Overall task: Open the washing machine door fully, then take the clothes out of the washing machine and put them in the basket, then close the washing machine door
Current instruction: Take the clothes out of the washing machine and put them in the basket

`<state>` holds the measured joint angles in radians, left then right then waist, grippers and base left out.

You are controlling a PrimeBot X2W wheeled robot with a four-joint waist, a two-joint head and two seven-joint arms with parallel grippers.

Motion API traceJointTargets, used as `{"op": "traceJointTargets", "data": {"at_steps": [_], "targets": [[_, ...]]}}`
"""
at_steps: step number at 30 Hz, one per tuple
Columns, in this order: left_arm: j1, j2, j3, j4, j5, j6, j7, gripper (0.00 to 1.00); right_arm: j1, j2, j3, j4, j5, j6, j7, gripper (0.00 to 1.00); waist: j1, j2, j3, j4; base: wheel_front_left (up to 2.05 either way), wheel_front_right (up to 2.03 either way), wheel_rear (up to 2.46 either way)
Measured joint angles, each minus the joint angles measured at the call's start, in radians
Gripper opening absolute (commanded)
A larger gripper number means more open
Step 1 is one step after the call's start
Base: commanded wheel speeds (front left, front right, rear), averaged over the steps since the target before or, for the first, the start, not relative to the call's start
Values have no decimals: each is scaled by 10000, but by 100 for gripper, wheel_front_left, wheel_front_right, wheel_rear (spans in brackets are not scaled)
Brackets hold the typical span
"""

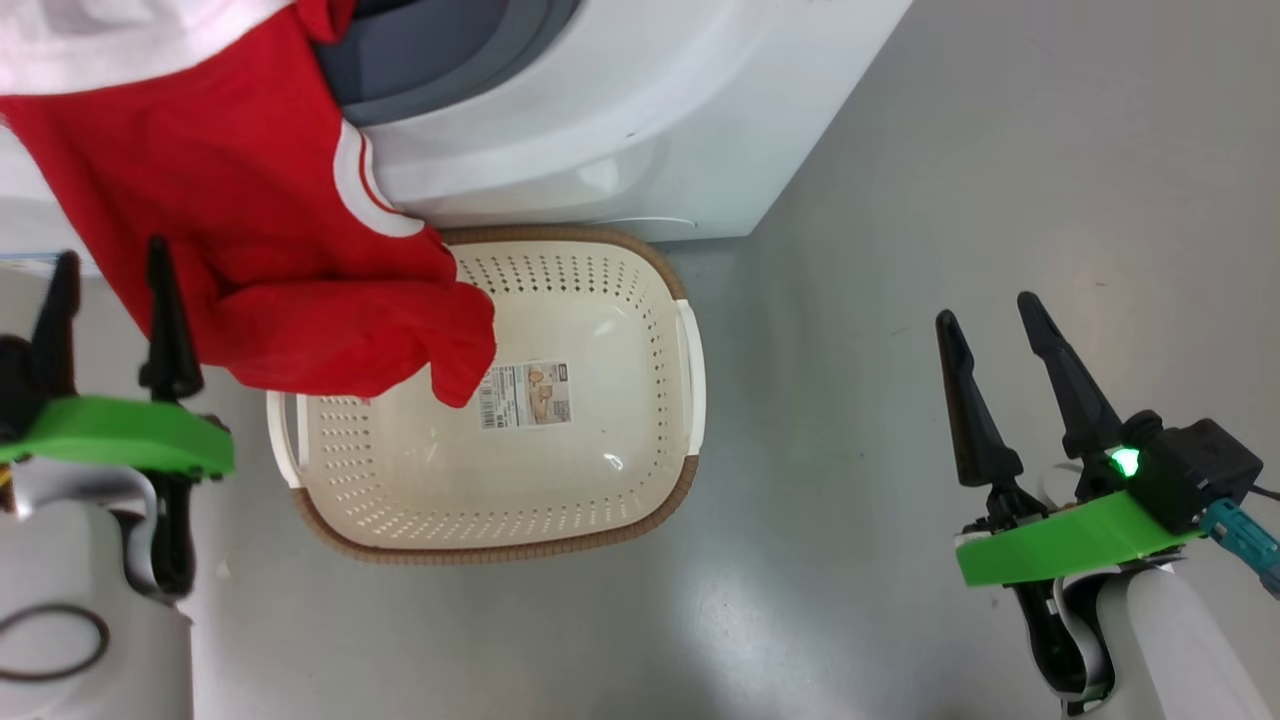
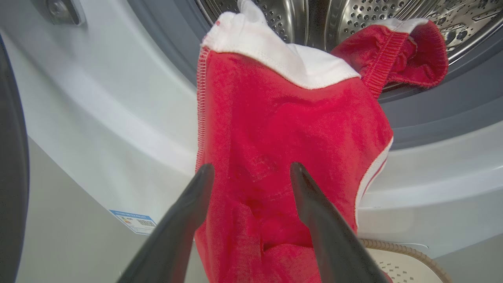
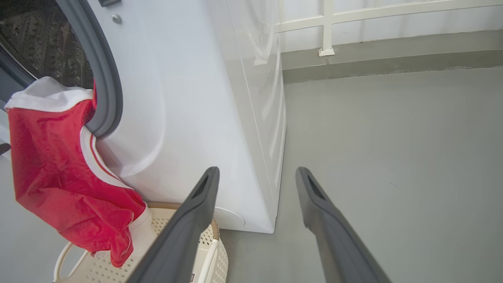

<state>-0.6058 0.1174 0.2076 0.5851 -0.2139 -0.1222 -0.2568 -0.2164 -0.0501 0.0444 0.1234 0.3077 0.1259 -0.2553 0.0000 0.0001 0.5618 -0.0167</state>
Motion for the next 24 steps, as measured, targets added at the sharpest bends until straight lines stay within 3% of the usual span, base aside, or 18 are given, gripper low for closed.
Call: {"op": "traceJointTargets", "data": {"at_steps": [17,18,20,21,22,24], "targets": [[-2164,445,449,2897,416,174,0,100,-368,-2,98,-59,4,0,0,100,0,0,444,-142,0,0,0],[-2232,476,464,3007,422,174,0,95,-372,-2,102,-59,4,0,0,100,0,0,449,-152,0,0,0],[-2334,493,477,3166,477,173,0,36,-383,-2,105,-59,4,0,0,100,0,0,459,-165,0,0,0],[-2373,493,479,3221,477,173,0,13,-390,-2,105,-61,4,0,0,100,0,0,462,-172,0,0,0],[-2407,495,483,3269,477,171,0,0,-395,-2,105,-61,4,0,0,100,0,0,463,-179,0,0,0],[-2449,497,481,3336,489,159,0,0,-396,-4,100,-63,4,0,0,100,0,0,470,-180,0,0,0]]}}
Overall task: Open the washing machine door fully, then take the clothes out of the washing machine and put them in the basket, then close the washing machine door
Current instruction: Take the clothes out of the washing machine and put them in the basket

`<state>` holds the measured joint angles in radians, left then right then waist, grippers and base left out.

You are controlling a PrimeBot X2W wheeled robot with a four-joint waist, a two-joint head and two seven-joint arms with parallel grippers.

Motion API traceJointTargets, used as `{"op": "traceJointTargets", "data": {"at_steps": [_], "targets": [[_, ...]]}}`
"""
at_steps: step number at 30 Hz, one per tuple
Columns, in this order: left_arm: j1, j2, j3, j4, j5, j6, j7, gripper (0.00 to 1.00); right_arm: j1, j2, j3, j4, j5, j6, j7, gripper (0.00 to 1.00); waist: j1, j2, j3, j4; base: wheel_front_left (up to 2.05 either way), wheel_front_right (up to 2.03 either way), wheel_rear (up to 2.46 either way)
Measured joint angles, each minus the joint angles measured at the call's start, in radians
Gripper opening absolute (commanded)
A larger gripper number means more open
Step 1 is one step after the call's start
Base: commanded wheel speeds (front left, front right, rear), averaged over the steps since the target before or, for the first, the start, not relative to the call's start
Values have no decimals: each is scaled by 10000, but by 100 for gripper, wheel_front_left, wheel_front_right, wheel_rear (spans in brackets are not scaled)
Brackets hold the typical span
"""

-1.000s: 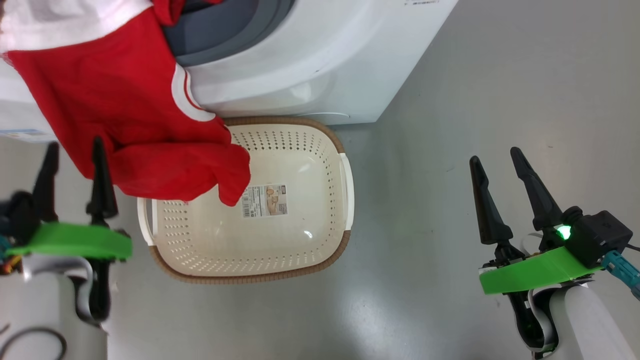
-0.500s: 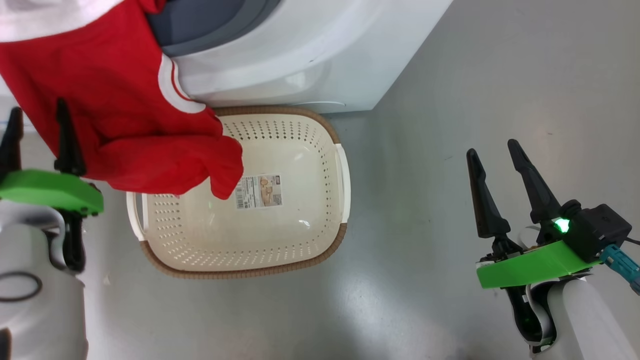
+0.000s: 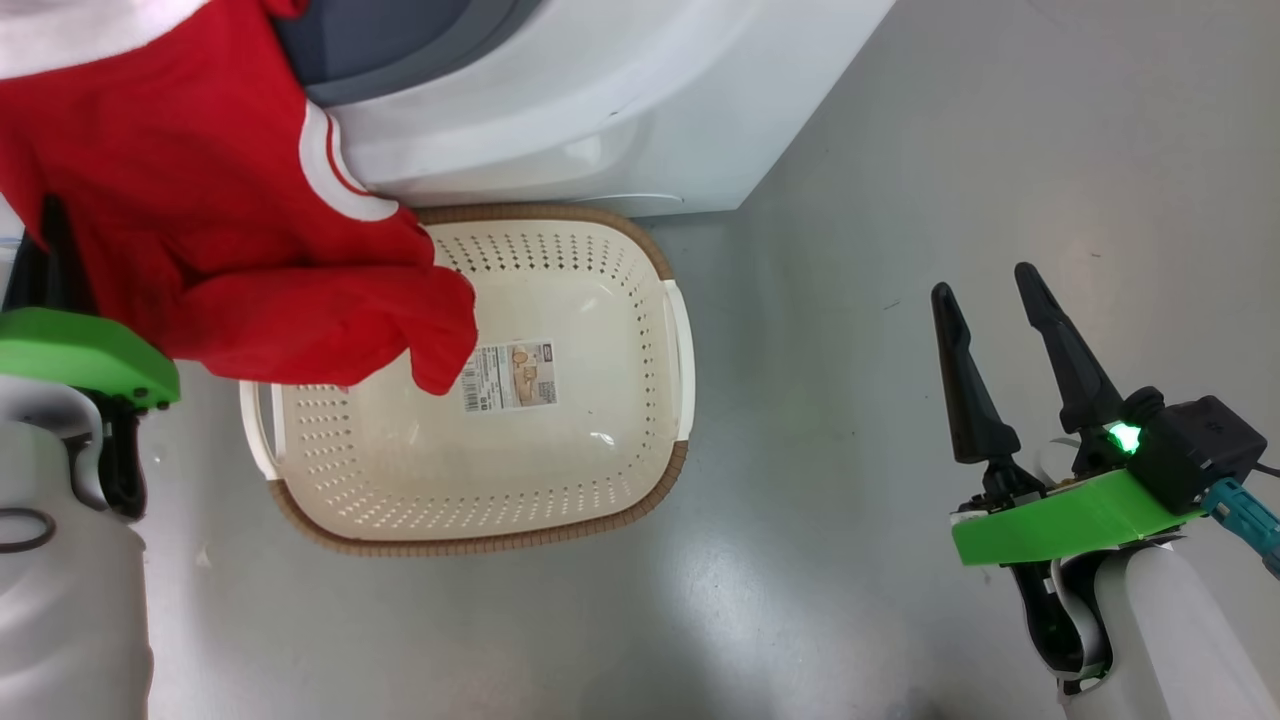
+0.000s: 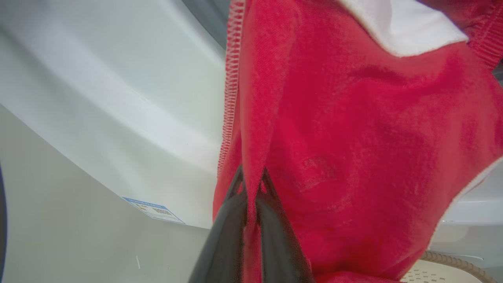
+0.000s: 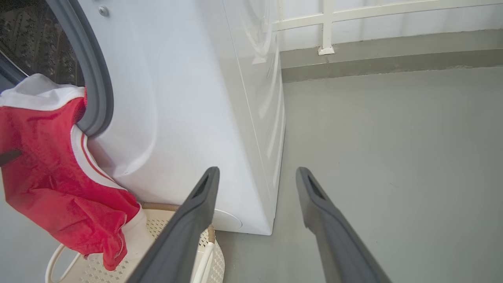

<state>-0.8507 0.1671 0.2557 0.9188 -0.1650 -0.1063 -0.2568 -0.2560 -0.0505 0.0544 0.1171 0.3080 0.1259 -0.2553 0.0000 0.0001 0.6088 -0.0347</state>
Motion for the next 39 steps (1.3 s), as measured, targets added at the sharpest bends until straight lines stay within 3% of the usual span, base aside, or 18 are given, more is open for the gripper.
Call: {"op": "traceJointTargets", "data": {"at_steps": [7,16,26,39], "targets": [[-28,-105,-21,-188,146,-88,2,0,-4,2,-12,2,0,0,0,100,0,0,-3,64,0,0,0],[958,-709,-516,-1478,157,-178,0,0,-8,0,-25,12,0,0,0,100,0,-1,-78,215,0,0,0],[2356,-1007,-2383,-2700,-293,-186,0,0,-6,-2,-23,38,-2,0,0,100,0,0,-182,281,0,0,0],[2804,-1055,-4435,-1919,-792,-186,2,0,-7,-2,92,36,0,0,0,100,0,0,-15,144,0,0,0]]}}
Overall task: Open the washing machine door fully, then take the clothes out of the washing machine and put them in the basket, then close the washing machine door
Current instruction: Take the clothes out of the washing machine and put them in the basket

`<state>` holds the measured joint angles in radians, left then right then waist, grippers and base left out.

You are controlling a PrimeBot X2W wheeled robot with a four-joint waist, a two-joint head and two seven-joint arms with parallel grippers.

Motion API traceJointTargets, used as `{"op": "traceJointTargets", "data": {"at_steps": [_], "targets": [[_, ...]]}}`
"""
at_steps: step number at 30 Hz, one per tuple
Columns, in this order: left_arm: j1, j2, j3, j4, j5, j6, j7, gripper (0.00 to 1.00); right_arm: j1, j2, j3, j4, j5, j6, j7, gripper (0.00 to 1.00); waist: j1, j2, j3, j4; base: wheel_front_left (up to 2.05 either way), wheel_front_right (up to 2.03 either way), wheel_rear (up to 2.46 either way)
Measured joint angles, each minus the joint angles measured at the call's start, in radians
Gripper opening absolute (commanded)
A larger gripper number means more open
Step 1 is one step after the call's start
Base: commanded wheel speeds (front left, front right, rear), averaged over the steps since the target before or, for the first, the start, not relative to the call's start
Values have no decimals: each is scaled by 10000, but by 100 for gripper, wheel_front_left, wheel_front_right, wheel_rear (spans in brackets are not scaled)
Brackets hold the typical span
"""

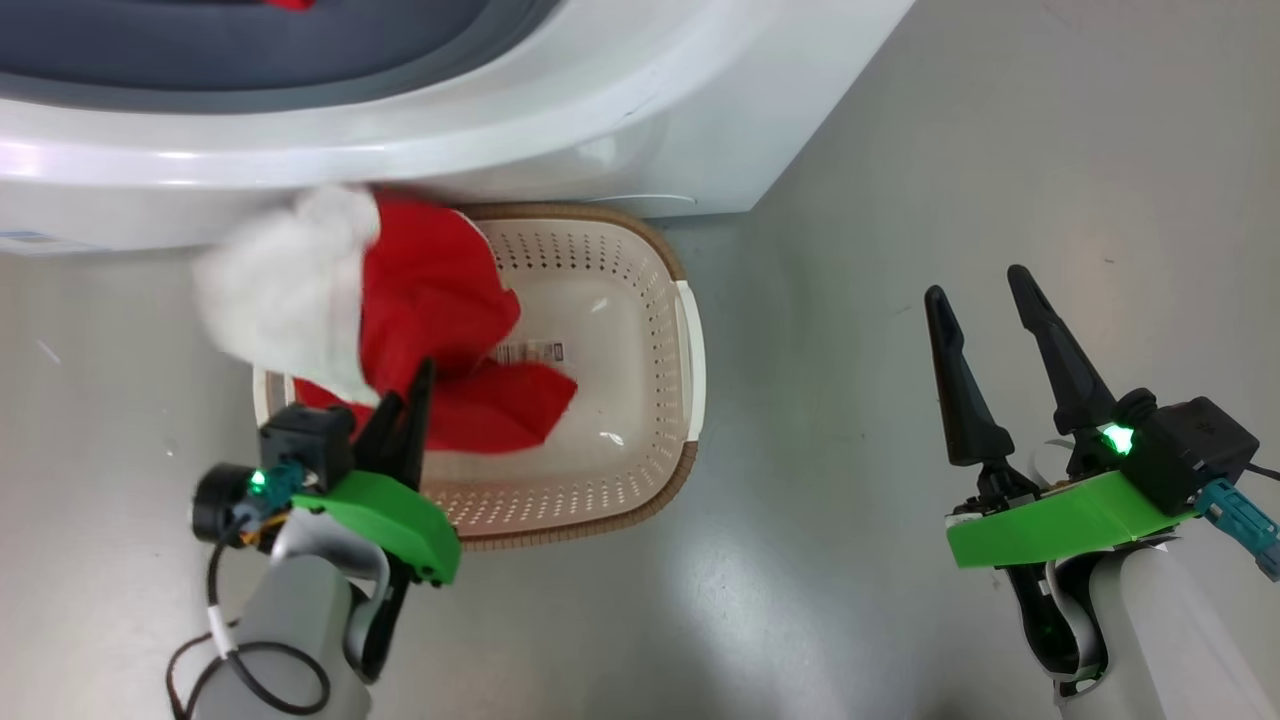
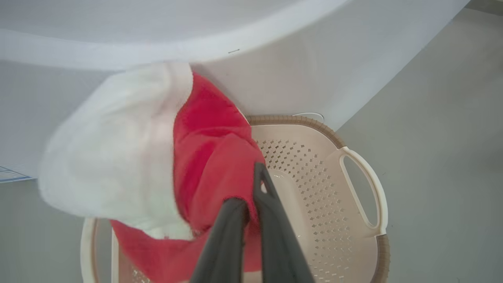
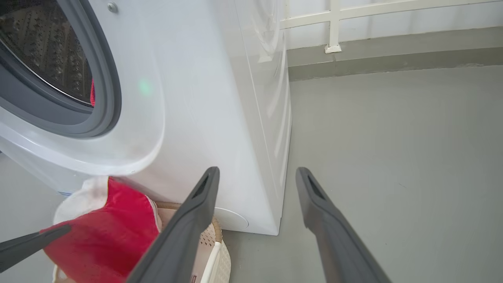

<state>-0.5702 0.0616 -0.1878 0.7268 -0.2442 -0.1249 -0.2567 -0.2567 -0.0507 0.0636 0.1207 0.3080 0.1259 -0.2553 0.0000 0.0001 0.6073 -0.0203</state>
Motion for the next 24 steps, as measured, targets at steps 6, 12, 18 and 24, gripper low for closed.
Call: {"op": "traceJointTargets", "data": {"at_steps": [6,12,18,24], "targets": [[-35,6,-339,662,-238,0,0,0,-5,0,44,-36,10,0,0,100,0,0,170,-71,0,0,0],[-565,75,-525,1484,-535,0,0,5,-168,-2,50,-73,13,0,0,100,0,0,443,-109,0,0,0],[-1095,224,-518,2052,-755,0,0,100,-212,-2,71,-96,29,0,0,100,0,0,703,-162,0,0,0],[-1307,253,-543,2201,-848,0,0,100,-310,-2,40,-111,27,0,0,100,0,0,845,-165,0,0,0]]}}
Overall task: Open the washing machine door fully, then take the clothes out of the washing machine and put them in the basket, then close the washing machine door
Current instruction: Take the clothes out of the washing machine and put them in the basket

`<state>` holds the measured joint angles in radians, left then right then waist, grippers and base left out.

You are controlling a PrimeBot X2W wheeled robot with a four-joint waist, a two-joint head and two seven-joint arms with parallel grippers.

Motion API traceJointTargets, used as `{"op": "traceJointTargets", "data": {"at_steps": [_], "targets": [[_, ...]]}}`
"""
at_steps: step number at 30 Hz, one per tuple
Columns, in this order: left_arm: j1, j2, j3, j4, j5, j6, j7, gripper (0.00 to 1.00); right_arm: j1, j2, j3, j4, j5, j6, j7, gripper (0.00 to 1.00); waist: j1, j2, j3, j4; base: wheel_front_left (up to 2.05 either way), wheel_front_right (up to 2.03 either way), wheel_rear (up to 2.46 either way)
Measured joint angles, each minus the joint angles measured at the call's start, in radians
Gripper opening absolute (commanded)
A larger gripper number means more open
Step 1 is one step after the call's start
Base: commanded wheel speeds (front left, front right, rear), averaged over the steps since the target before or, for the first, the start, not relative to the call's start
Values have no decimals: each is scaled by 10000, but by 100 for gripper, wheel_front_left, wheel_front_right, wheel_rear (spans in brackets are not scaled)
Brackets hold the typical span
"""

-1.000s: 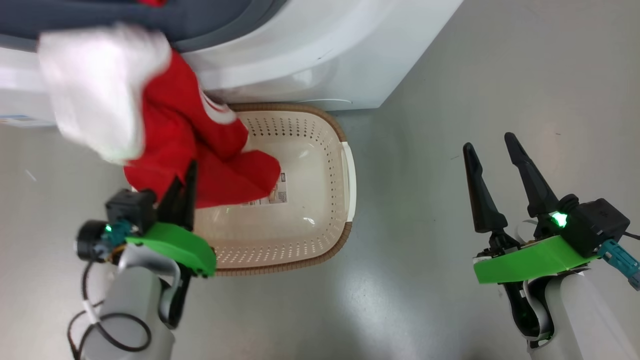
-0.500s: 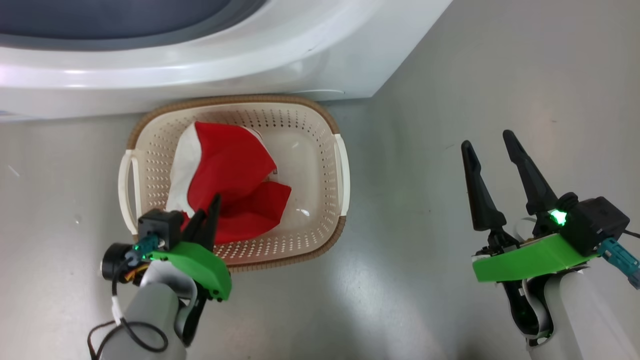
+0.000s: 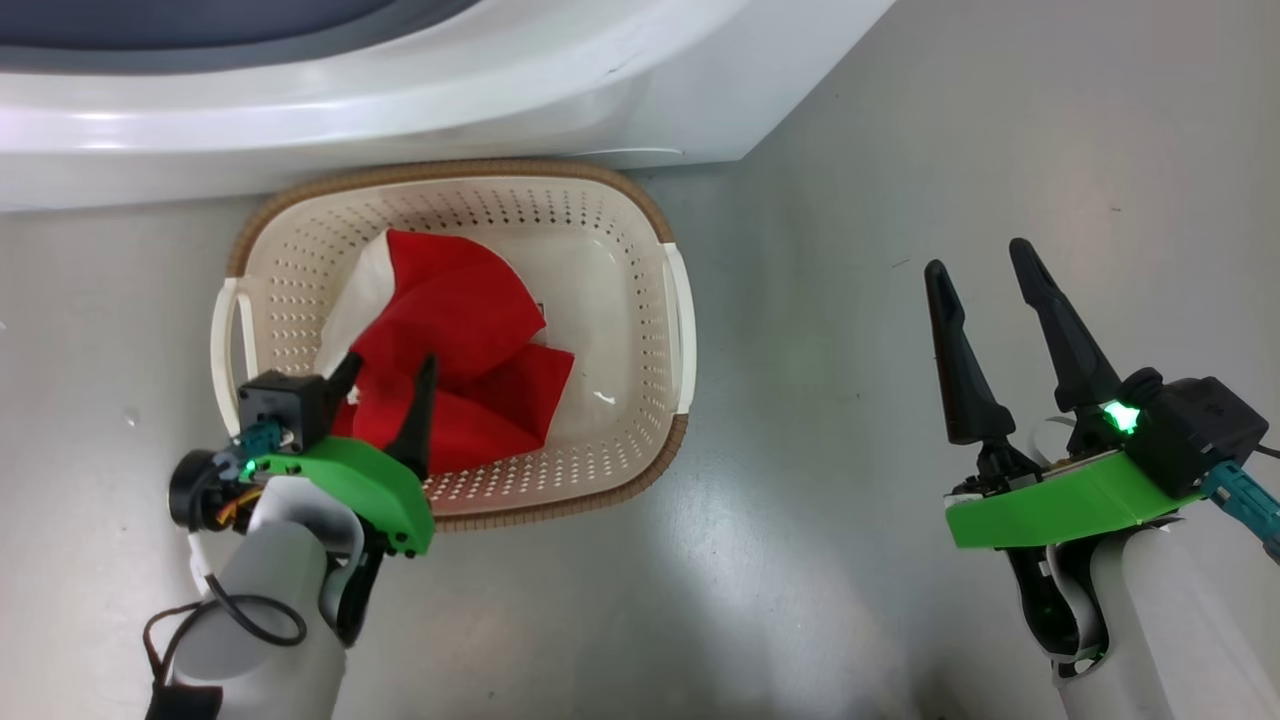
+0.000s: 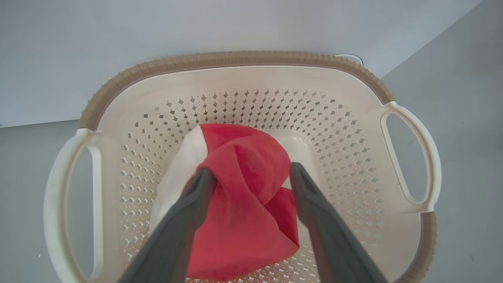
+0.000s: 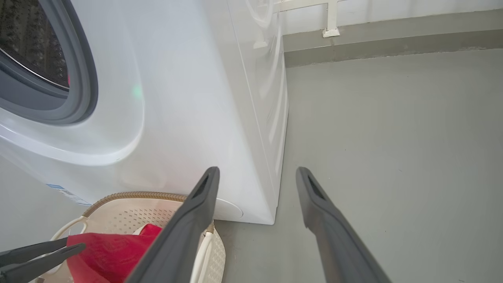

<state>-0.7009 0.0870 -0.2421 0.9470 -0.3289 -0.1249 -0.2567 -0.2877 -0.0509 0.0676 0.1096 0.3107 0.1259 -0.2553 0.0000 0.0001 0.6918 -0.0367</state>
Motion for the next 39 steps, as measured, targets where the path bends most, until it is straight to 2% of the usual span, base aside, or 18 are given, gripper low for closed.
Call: {"op": "traceJointTargets", "data": {"at_steps": [8,15,39], "targets": [[-17,21,12,-23,-86,0,0,100,-1,0,-19,48,-2,0,0,100,0,0,-153,35,0,0,0],[234,38,322,-571,-81,0,0,100,56,0,-56,184,-4,0,0,100,0,0,-672,59,0,0,0],[3117,-105,1900,-3745,744,0,0,100,1738,13,-334,709,-217,0,0,100,0,0,-3684,433,0,0,0]]}}
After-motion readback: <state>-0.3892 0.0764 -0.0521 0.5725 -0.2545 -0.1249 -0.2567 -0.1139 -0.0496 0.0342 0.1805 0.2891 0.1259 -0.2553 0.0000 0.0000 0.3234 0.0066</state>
